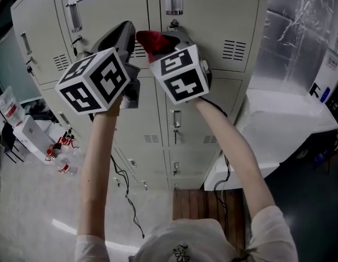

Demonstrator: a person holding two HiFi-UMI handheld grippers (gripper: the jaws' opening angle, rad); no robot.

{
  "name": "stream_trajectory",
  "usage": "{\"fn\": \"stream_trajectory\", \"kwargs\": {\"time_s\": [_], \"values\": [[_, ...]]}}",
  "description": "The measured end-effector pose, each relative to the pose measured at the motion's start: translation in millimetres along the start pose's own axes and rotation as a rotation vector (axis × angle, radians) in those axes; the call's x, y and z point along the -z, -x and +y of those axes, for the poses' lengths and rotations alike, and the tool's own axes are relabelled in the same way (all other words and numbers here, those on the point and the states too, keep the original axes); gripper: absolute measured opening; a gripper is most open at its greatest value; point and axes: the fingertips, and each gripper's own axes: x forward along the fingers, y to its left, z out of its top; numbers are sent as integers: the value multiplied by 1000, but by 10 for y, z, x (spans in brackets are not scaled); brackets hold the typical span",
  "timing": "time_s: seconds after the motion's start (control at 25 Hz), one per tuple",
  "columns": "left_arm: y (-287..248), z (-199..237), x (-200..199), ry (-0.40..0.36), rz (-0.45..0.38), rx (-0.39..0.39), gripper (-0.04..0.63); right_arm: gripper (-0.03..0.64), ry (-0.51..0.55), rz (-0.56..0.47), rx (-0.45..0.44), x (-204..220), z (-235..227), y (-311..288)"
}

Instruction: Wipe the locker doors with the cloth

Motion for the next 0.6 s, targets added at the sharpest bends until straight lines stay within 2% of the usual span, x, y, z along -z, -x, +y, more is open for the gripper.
{"fn": "stream_trajectory", "kwargs": {"time_s": [0.16,0.6], "values": [[-3,30,24,-9,7,-6,16,29,12,35,58,153,-92,-78],[-116,-82,170,9,26,22,16,29,44,21,105,245,-333,53]]}}
